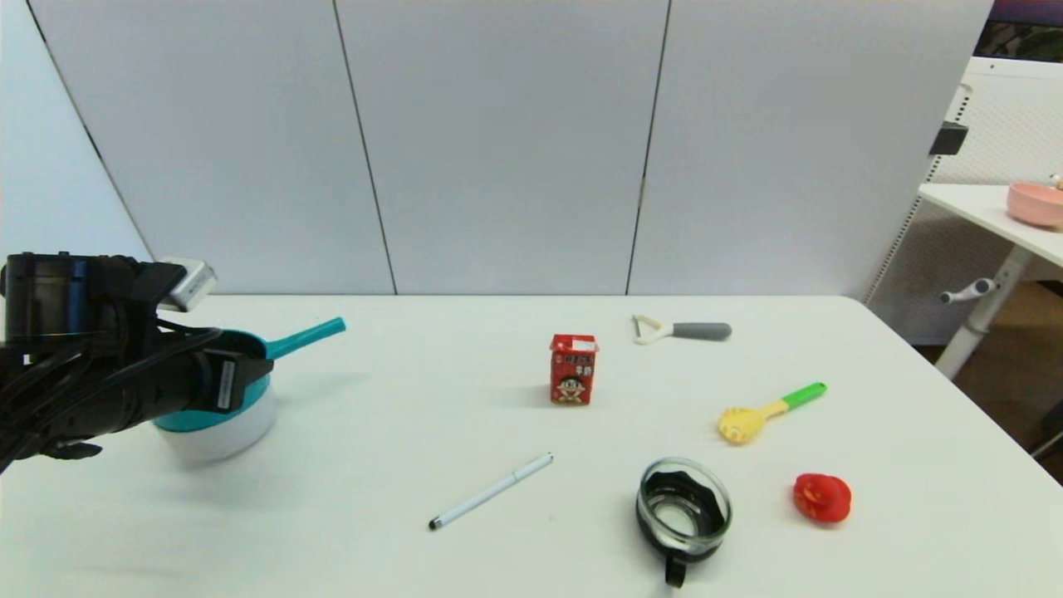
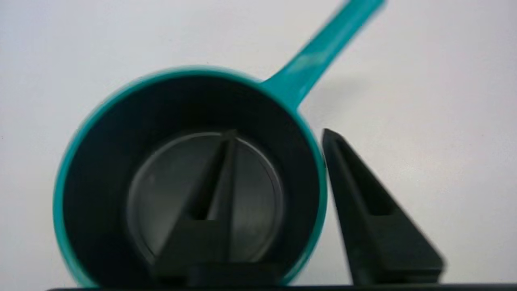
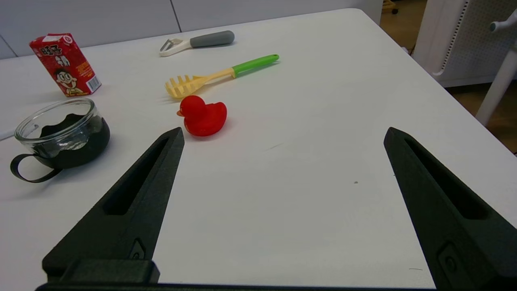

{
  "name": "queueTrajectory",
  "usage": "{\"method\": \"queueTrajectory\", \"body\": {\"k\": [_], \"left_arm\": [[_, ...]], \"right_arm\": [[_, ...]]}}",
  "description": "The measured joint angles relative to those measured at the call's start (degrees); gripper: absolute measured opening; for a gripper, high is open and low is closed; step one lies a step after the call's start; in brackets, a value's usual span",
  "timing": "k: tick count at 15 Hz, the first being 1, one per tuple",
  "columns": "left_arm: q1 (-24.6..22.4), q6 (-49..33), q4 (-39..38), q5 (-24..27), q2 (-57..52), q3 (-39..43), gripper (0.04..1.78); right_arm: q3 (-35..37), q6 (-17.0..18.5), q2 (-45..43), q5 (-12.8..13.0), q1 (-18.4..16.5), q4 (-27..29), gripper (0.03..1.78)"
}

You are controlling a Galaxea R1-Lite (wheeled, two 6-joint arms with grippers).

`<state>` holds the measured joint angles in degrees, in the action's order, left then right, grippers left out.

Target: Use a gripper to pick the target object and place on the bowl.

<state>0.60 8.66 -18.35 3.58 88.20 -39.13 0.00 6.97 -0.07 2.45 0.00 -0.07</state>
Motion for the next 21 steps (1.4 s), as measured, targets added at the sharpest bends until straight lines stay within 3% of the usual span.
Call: {"method": "queueTrajectory", "body": {"k": [4, 8, 12, 16, 18, 21], "left_arm": [[-0.1, 0.0, -0.5, -0.2, -0.6, -1.3, 1.19], [-0.1, 0.1, 1.3, -0.2, -3.7, -8.4, 1.4], [-0.2, 0.1, 8.6, -0.2, -8.9, -20.3, 1.52], [-0.8, 0.4, 20.8, -0.4, -16.3, -32.0, 1.59], [-1.5, 0.4, 23.3, -1.4, -20.9, -32.1, 1.62], [-2.3, 0.0, 25.6, -2.1, -29.5, -25.6, 1.65]], "right_arm": [[0.0, 0.0, 0.0, 0.0, 0.0, 0.0, 1.71], [0.0, 0.0, 0.0, 0.0, 0.0, 0.0, 1.71], [0.0, 0.0, 0.0, 0.0, 0.0, 0.0, 1.71], [0.0, 0.0, 0.0, 0.0, 0.0, 0.0, 1.71], [0.0, 0.0, 0.0, 0.0, 0.0, 0.0, 1.71], [0.0, 0.0, 0.0, 0.0, 0.0, 0.0, 1.71]]}}
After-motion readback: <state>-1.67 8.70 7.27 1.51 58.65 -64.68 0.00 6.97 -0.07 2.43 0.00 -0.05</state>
